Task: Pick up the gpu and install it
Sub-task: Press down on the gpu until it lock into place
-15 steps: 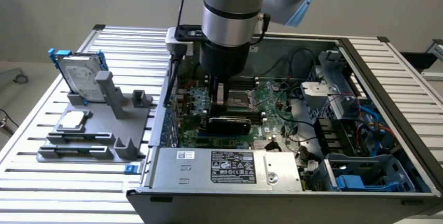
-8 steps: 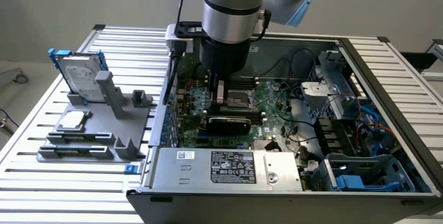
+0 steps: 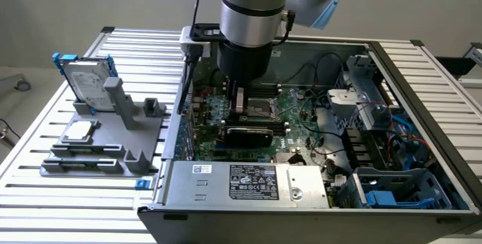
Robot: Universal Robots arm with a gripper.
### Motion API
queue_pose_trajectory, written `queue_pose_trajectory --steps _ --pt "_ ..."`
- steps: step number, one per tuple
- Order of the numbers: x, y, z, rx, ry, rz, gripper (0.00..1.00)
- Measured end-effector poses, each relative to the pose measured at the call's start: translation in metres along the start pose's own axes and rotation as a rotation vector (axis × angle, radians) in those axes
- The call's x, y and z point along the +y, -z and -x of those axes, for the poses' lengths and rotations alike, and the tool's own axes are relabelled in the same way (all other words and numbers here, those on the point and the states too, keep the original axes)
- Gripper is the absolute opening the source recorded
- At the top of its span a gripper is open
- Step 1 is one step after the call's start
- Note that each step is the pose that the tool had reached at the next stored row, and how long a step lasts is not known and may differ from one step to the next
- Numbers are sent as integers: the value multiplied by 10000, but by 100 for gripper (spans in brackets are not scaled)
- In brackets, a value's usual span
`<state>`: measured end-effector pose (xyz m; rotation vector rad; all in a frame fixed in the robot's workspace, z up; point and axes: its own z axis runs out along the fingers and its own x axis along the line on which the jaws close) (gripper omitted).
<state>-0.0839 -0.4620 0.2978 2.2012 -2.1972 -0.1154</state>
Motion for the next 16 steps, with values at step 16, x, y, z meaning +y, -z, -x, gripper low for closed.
queue_pose_trajectory --steps 16 --pt "42 -55 12 0 4 -55 11"
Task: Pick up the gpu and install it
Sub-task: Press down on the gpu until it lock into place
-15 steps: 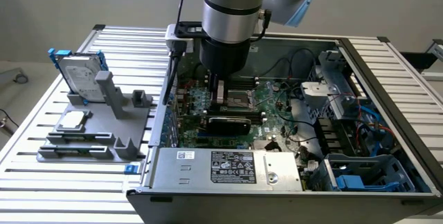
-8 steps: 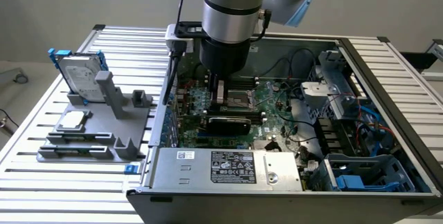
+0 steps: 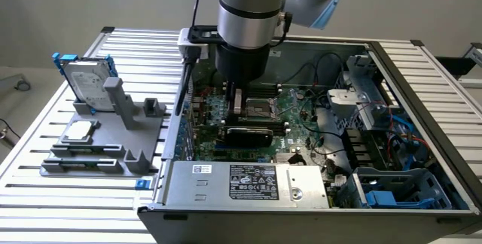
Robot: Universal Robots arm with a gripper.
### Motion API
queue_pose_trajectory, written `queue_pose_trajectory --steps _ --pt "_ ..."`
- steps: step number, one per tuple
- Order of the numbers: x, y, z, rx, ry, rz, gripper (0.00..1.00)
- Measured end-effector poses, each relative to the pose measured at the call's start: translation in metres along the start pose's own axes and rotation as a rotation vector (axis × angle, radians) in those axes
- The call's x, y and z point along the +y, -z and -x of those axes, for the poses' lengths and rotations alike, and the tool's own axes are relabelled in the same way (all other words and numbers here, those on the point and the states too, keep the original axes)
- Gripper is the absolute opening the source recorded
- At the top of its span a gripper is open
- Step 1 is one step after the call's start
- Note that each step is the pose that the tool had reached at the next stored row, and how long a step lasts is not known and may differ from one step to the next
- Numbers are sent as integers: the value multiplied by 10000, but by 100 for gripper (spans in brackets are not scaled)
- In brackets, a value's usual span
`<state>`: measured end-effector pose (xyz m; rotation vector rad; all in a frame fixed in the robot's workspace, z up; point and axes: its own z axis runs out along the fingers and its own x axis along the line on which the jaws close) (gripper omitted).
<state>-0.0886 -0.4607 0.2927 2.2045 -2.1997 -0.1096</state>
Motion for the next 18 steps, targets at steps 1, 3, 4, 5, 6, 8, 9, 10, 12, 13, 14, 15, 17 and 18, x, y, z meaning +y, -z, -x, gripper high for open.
queue_pose_trajectory --steps 1,3,4,5,6,8,9,10,12,13,14,15,17,18 --pt "12 -19 6 0 5 -18 11" --pt "35 -57 21 2 15 -50 11" --pt "42 -78 31 2 21 -73 11" --pt "43 -94 39 3 30 -96 11" --pt "42 -110 46 5 48 -126 11" --pt "40 -138 56 4 77 -208 11" --pt "40 -151 59 5 87 -246 11" --pt "39 -166 62 7 93 -281 11" --pt "38 -183 67 18 101 -331 11" --pt "37 -185 68 28 101 -336 11" --pt "38 -186 69 47 101 -343 11" --pt "39 -190 71 73 98 -356 11" --pt "42 -200 74 138 96 -368 11" --pt "43 -204 76 168 94 -371 11"
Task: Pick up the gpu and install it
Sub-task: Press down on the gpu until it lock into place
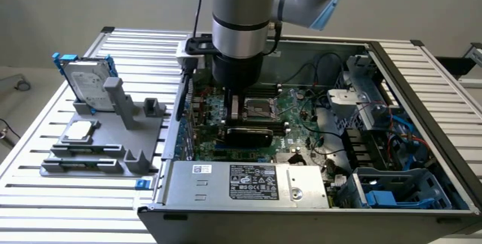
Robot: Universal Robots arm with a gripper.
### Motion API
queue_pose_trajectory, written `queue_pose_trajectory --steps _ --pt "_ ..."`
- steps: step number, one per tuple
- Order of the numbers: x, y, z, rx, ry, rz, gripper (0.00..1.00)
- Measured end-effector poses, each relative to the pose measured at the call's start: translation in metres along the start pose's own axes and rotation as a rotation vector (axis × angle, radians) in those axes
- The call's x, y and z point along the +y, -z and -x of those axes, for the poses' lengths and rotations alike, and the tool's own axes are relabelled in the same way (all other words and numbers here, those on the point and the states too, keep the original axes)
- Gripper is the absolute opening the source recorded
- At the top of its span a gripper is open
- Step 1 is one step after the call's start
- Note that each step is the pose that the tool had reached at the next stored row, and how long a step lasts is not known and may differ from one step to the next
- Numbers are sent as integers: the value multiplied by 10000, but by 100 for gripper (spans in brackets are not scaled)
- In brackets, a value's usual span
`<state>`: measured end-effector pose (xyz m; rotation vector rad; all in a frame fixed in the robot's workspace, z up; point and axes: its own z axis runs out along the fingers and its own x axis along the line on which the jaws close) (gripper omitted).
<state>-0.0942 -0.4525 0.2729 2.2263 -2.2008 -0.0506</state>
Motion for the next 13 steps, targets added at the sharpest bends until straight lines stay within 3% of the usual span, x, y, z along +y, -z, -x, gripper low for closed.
queue_pose_trajectory --steps 2,13 --pt "0 -7 6 36 2 -3 11" --pt "-1 -30 18 63 8 -6 11"
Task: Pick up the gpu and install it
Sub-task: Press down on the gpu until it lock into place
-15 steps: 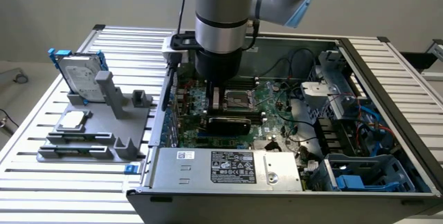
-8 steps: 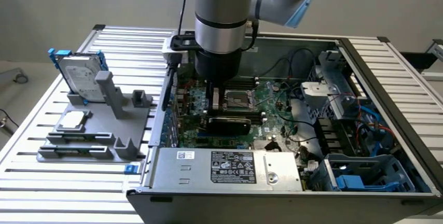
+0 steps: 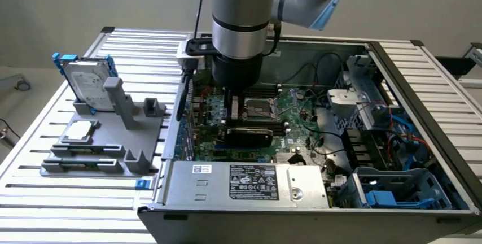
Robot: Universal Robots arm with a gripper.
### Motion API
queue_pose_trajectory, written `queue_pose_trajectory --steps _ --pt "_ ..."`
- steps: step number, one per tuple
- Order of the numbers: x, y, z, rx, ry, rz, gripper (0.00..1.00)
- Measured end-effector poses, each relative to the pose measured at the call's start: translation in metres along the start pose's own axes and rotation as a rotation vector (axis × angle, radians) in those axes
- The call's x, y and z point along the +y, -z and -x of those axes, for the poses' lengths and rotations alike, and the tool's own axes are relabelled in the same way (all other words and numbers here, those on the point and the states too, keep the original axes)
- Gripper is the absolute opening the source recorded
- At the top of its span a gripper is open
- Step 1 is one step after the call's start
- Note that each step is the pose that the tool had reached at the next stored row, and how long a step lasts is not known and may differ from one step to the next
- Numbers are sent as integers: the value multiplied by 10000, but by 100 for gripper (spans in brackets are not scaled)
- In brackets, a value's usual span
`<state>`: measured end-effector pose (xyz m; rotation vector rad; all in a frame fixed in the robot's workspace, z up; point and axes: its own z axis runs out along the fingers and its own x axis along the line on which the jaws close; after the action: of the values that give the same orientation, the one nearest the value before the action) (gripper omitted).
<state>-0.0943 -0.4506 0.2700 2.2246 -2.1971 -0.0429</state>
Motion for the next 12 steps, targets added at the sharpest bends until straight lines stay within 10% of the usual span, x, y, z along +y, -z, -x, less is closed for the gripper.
queue_pose_trajectory --steps 12 --pt "0 57 8 -2 0 -3 11"
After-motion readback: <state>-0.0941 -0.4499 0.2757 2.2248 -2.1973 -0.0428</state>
